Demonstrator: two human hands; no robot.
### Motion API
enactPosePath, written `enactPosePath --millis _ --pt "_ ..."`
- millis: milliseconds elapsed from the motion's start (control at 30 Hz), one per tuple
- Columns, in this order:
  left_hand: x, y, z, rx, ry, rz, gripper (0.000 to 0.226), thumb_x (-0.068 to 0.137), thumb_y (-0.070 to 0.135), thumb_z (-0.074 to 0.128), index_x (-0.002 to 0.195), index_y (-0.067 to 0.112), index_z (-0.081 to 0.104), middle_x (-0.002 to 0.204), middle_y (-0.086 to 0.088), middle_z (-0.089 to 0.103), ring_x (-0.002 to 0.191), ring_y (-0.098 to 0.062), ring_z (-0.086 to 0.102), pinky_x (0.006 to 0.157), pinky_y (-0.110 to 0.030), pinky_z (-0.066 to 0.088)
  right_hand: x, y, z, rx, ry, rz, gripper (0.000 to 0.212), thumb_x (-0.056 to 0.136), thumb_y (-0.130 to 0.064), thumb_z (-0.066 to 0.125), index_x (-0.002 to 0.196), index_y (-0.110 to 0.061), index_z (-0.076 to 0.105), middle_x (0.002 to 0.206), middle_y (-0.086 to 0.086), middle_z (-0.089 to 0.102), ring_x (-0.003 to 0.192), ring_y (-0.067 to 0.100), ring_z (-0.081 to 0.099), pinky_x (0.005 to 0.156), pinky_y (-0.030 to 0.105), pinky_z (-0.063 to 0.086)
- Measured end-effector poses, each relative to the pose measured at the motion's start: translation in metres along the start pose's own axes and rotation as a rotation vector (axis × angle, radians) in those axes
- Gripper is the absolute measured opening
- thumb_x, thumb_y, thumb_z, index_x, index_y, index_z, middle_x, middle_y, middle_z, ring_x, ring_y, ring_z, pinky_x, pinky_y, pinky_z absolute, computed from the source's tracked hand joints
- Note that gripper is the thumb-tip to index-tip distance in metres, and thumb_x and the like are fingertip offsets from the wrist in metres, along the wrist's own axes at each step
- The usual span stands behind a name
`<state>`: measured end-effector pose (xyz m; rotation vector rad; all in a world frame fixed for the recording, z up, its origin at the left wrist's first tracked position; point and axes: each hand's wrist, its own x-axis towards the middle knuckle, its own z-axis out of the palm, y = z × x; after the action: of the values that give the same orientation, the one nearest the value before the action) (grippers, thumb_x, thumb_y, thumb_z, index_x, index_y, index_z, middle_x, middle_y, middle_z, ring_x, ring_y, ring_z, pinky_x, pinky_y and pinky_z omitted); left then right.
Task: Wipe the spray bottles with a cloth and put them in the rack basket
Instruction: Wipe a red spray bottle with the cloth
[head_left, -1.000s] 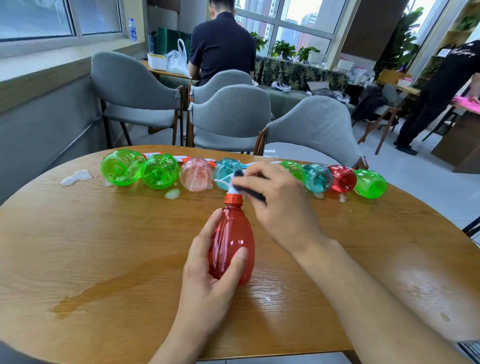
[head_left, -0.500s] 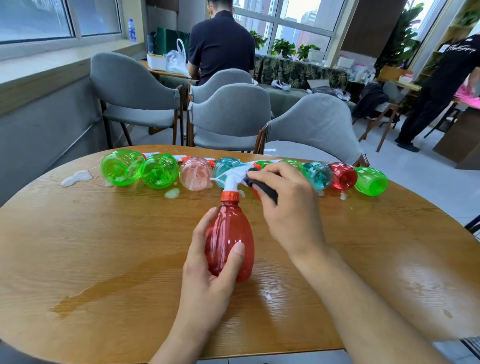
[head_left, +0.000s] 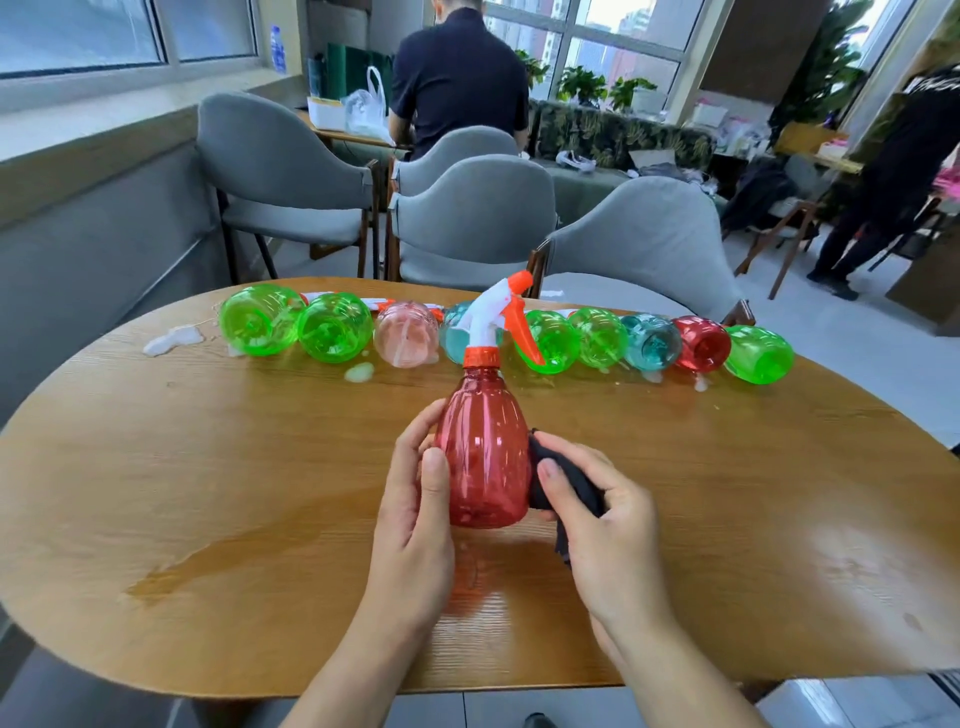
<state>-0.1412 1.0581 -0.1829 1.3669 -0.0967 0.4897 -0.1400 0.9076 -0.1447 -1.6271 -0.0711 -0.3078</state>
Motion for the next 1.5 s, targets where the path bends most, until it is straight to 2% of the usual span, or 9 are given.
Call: enactPosePath --millis 67,167,267,433,633,867,1067,1200,1500 --pt "0.0 -0.001 0.0 -0.01 -0.012 -0.012 0.044 0.109 0.048 0.037 0.147 0.034 0.054 0.143 0.02 0.064 0.137 -0.006 0.058 0.111 -0.024 0.048 -0.002 0.001 -0.002 -0.067 -0.009 -0.098 0.031 0.096 -0.005 0.071 0.109 -0.031 0.082 0.113 -0.01 0.075 0.111 0.008 0.07 0.095 0.021 0.054" --pt "0.0 0.002 -0.002 0.032 -0.055 -0.021 0.064 0.094 0.072 0.057 0.148 0.038 0.05 0.139 0.025 0.064 0.131 0.0 0.061 0.104 -0.014 0.048 -0.004 0.004 -0.004 -0.117 -0.056 -0.166 0.031 0.094 -0.003 0.073 0.11 -0.029 0.083 0.113 -0.005 0.073 0.112 0.013 0.069 0.093 0.021 0.054" --pt "-0.003 0.002 -0.002 0.071 -0.08 -0.025 0.078 0.083 0.062 0.073 0.152 0.036 0.047 0.14 0.022 0.065 0.13 -0.004 0.064 0.103 -0.015 0.049 0.0 0.005 -0.005 -0.074 -0.015 -0.152 0.03 0.095 -0.005 0.072 0.109 -0.029 0.083 0.115 -0.005 0.074 0.114 0.013 0.069 0.097 0.025 0.054" --pt "-0.003 0.001 0.002 0.007 -0.087 -0.01 0.059 0.098 0.057 0.056 0.153 0.037 0.047 0.148 0.021 0.06 0.14 -0.004 0.056 0.117 -0.033 0.048 0.009 0.005 -0.002 0.01 0.002 -0.015 0.027 0.099 -0.007 0.069 0.111 -0.028 0.082 0.116 -0.008 0.076 0.113 0.01 0.071 0.101 0.034 0.055" --pt "0.0 0.001 0.0 0.01 -0.031 -0.038 0.047 0.107 0.043 0.035 0.152 0.041 0.049 0.149 0.025 0.058 0.143 -0.002 0.051 0.123 -0.042 0.041 0.001 0.001 -0.001 -0.012 -0.048 -0.081 0.027 0.097 -0.007 0.07 0.111 -0.028 0.082 0.116 -0.006 0.076 0.114 0.01 0.07 0.095 0.023 0.054" --pt "-0.003 0.004 -0.002 0.029 -0.086 -0.03 0.062 0.093 0.058 0.063 0.151 0.041 0.049 0.143 0.016 0.064 0.133 -0.008 0.062 0.113 -0.035 0.051 -0.001 0.0 -0.004 -0.045 -0.068 -0.18 0.024 0.093 -0.019 0.071 0.111 -0.03 0.083 0.116 -0.003 0.074 0.117 0.018 0.068 0.099 0.029 0.054" --pt "-0.005 0.006 0.0 0.016 -0.126 -0.022 0.059 0.103 0.048 0.056 0.159 0.044 0.038 0.156 0.026 0.052 0.145 -0.002 0.049 0.123 -0.037 0.042 0.001 0.0 -0.003 -0.066 -0.057 -0.176 0.028 0.096 -0.006 0.071 0.111 -0.028 0.081 0.113 -0.008 0.073 0.113 0.012 0.069 0.097 0.024 0.054" --pt "-0.005 0.011 0.0 0.009 -0.161 -0.045 0.09 0.085 0.032 0.084 0.162 0.036 0.036 0.146 0.025 0.06 0.134 -0.003 0.061 0.102 -0.015 0.051 0.005 -0.006 -0.003 -0.176 -0.095 -0.262 0.028 0.095 -0.004 0.072 0.111 -0.025 0.081 0.112 -0.006 0.072 0.114 0.016 0.068 0.096 0.021 0.051" --pt "-0.008 0.008 0.001 0.094 -0.18 0.036 0.08 0.091 0.025 0.078 0.16 0.035 0.041 0.153 0.016 0.057 0.143 -0.011 0.054 0.117 -0.027 0.046 0.065 -0.051 0.01 -0.677 -0.083 -0.781 0.016 0.095 -0.013 0.077 0.111 -0.014 0.081 0.108 0.002 0.069 0.105 0.018 0.065 0.095 0.034 0.053"
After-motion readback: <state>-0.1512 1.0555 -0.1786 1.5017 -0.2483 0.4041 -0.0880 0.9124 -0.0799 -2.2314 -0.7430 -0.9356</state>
